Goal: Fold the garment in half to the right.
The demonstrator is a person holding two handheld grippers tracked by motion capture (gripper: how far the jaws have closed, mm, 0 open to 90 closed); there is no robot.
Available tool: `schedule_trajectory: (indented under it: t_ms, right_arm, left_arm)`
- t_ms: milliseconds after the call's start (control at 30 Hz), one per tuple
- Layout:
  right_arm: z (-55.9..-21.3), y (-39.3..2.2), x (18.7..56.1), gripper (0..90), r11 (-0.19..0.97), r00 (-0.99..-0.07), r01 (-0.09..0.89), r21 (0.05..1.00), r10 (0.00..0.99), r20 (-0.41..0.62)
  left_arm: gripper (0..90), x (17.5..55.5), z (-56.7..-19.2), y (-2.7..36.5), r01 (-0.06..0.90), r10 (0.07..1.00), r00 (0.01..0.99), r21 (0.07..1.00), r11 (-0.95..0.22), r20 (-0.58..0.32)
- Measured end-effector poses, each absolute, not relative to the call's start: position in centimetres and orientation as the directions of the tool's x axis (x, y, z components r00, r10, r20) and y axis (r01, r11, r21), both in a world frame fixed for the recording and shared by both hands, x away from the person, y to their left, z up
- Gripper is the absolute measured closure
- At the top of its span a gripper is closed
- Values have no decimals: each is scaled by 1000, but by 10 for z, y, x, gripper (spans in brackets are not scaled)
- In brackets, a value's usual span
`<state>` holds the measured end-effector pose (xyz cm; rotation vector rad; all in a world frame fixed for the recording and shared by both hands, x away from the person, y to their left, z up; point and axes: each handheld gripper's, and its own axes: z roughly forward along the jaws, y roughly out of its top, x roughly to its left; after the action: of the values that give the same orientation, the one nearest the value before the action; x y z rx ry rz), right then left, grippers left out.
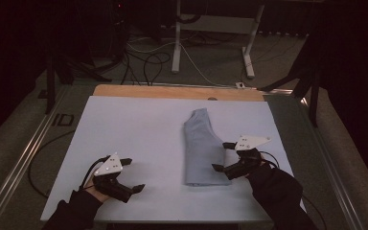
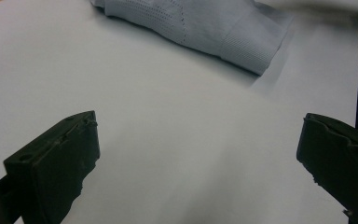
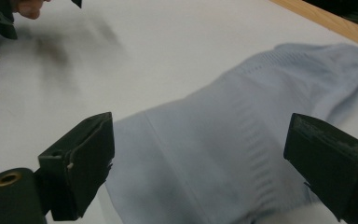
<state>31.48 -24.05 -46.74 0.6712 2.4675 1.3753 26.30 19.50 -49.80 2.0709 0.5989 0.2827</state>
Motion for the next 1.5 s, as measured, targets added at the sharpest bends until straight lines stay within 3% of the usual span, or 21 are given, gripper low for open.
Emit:
schedule_trajectory:
  t_ms: [700, 1067, 1500]
  right_arm:
    - [-512, -287, 292, 87, 400, -789, 380, 834, 610, 67]
    - [-523, -299, 281, 87, 404, -746, 412, 817, 664, 48]
    - [-531, -298, 275, 88, 427, -695, 429, 796, 719, -11]
  left_arm:
    - [6, 261, -514, 234, 348, 593, 805, 834, -429, -31]
    - [6, 261, -518, 250, 404, 656, 754, 815, -415, -40]
    - [6, 261, -518, 249, 396, 672, 739, 831, -390, -37]
